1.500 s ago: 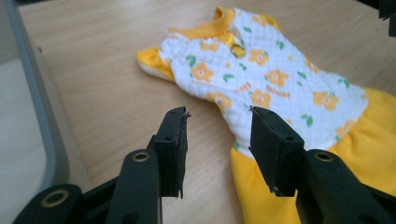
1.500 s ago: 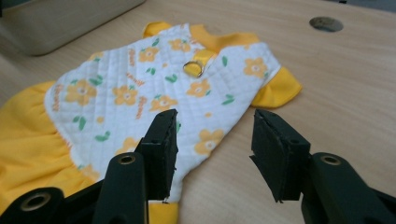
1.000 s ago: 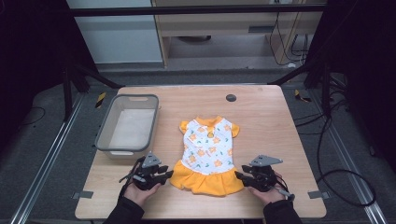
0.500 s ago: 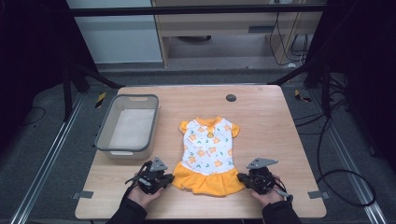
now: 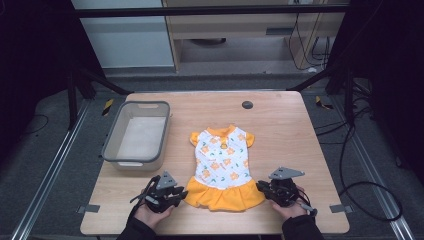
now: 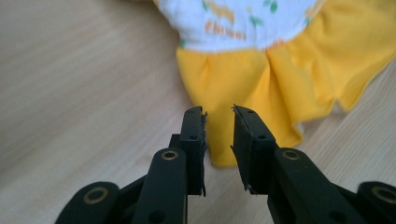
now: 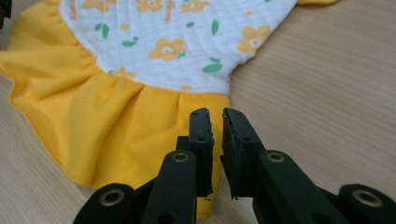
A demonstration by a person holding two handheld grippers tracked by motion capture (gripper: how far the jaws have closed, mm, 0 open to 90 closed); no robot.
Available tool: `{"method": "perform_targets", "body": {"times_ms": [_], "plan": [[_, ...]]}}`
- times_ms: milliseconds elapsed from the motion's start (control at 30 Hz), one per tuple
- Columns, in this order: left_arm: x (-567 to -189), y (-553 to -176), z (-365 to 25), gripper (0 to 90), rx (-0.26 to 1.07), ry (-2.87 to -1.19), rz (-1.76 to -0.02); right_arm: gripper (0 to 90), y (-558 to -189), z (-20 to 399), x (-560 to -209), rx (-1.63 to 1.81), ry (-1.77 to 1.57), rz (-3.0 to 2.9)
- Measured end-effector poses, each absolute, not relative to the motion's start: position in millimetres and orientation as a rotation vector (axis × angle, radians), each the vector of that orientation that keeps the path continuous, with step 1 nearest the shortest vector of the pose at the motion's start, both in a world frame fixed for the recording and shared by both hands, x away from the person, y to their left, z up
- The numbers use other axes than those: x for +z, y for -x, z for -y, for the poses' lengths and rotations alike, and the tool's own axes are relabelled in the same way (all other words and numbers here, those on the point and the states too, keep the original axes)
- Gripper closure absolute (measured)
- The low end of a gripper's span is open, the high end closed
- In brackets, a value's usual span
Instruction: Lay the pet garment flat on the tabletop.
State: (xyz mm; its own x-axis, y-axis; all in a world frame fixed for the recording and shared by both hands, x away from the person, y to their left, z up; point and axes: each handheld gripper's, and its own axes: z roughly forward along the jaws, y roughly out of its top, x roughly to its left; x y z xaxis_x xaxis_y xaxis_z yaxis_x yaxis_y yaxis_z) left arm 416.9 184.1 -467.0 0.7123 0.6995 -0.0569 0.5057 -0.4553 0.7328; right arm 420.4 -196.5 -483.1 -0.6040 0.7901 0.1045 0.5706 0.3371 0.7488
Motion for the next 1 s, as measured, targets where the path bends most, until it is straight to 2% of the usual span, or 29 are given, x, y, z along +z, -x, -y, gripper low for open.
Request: {"method": "perform_targets", "body": {"times_ms": [400, 733, 800, 1000], "plan": [[-442, -452, -165, 88.8, 0.445, -2.054, -0.878, 88.0, -429, 197, -483, 1.170, -1.226, -2.282], [-475, -488, -124, 86.1, 0.426, -2.153, -0.870, 88.8, -432, 194, -484, 1.170, -1.221, -2.300], [-486, -489, -123, 85.7, 0.432, -2.207, -0.879, 88.7, -431, 194, -484, 1.165, -1.211, -2.308], [-495, -489, -131, 85.0, 0.409, -2.203, -0.923, 88.3, -431, 193, -485, 1.159, -1.209, -2.317]]}}
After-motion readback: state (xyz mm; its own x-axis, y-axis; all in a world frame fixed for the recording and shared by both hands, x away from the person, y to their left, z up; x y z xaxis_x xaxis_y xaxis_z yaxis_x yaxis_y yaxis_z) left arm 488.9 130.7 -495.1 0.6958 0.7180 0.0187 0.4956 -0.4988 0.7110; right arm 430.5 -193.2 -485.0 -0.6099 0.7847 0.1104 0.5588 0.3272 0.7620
